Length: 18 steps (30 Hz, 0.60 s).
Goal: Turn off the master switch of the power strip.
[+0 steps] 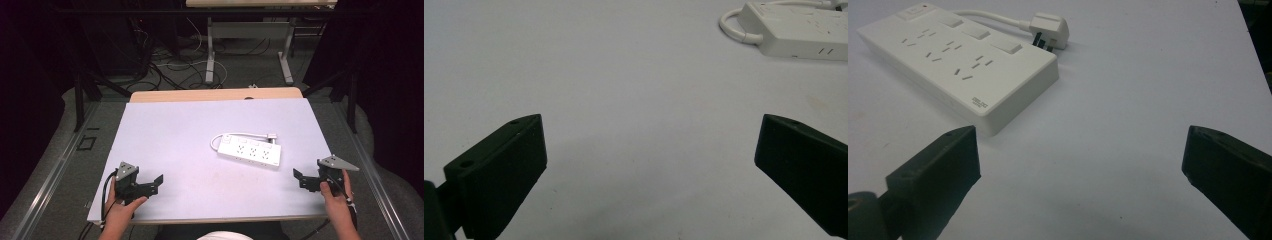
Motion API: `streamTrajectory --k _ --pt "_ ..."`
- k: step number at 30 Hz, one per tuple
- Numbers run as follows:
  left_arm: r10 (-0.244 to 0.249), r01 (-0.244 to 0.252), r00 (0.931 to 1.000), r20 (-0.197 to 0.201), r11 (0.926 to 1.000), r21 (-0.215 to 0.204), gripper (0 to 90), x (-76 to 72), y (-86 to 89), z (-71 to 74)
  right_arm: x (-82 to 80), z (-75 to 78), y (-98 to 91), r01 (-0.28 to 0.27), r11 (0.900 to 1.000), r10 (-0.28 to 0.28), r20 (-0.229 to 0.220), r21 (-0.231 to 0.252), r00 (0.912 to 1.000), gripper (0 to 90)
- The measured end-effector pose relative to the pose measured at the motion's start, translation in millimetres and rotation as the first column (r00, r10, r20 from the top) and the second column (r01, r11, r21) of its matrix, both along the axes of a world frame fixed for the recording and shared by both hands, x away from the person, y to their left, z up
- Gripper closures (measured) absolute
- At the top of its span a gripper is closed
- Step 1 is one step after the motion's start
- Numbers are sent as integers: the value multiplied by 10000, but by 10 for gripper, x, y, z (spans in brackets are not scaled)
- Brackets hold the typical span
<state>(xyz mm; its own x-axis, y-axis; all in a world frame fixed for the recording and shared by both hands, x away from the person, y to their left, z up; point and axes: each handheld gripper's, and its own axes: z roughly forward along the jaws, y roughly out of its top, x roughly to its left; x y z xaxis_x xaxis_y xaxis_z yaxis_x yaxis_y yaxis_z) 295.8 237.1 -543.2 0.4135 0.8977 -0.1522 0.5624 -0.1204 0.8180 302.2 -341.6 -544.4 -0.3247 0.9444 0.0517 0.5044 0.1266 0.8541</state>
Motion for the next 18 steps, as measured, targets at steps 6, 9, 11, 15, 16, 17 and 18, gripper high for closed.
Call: streamTrajectory --k 6,9,11,15,16,17,18 --pt "30 -30 10000 7 10000 -52 4 3 -4 -2 18 -53 -84 207 9995 -199 -326 241 9993 28" --pt "-39 39 10000 -4 10000 45 4 2 0 0 23 -81 -111 459 9987 -454 -181 238 9988 28" --pt "-44 44 10000 -3 10000 17 4 4 -2 -2 26 -102 -125 601 9978 -598 -78 296 9982 29" --pt "-38 38 10000 -10 10000 3 5 2 -4 -2 3 -109 -162 585 9979 -574 -398 274 9976 30" --pt "-62 62 10000 -20 10000 43 4 3 1 1 5 -118 -160 654 9975 -645 -324 275 9974 30" --pt "-22 22 10000 -5 10000 -8 4 3 -2 0 2 -120 -159 668 9974 -658 -356 275 9972 30" --pt "-45 45 10000 -14 10000 25 4 2 2 1 4 -122 -165 631 9977 -623 -332 228 9975 30"
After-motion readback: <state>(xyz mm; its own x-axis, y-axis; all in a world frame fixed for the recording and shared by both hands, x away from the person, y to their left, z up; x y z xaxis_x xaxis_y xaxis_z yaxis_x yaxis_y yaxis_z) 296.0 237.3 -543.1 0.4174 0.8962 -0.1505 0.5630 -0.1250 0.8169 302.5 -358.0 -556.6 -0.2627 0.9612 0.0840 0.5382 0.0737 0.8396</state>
